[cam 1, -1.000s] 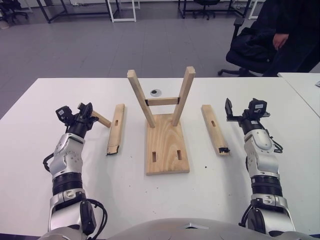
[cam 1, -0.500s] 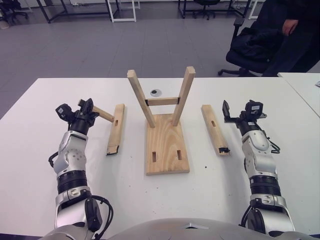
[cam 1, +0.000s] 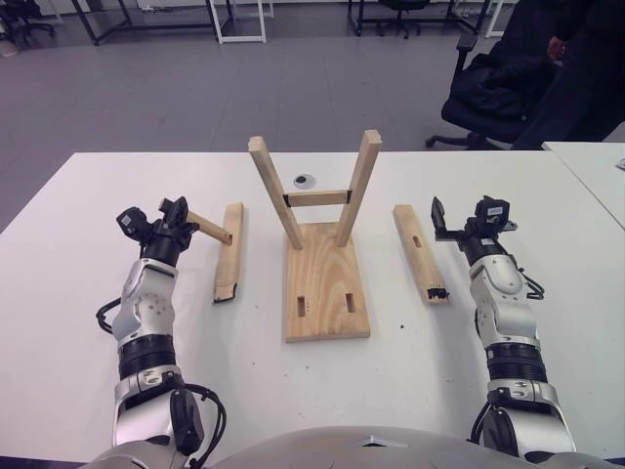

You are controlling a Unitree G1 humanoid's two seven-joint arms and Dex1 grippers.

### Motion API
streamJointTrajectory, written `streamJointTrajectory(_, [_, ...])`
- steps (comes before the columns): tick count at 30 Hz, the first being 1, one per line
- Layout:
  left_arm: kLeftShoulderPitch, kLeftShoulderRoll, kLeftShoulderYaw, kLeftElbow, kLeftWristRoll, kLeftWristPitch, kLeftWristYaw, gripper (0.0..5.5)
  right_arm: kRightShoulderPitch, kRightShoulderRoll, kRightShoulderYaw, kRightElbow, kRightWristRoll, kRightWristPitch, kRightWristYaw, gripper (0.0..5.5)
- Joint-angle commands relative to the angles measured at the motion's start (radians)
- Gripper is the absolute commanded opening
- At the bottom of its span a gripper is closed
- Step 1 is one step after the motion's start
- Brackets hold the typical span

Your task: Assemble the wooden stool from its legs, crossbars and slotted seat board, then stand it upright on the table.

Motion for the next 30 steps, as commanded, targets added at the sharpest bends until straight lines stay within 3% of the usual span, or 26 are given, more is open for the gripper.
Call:
streamJointTrajectory(1, [0.018,-0.013,-0.007,-0.072,-0.003,0.025,0.028,0.40,-0.006,0.000,0.005,0.013,-0.006,-0.006,-0.004,5.40])
streamJointTrajectory(17, [0.063,-0.035,-0.039,-0.048,0.099,-0.024,0.087,0.40,0.001,0.009,0.010,0.043,-0.007,-0.039,-0.024,5.40])
streamJointTrajectory(26, [0.185,0.055,-0.199,-0.103,0.344,0.049,0.184,0.40,0.014,0.004,0.038,0.034,-0.038,-0.048,-0.026,5.40])
streamJointTrajectory(30, [0.233,0.078,-0.298,-0.098,0.400,0.076,0.134,0.40,-0.027,-0.011,0.035,0.063,-0.047,-0.056,-0.023,5.40])
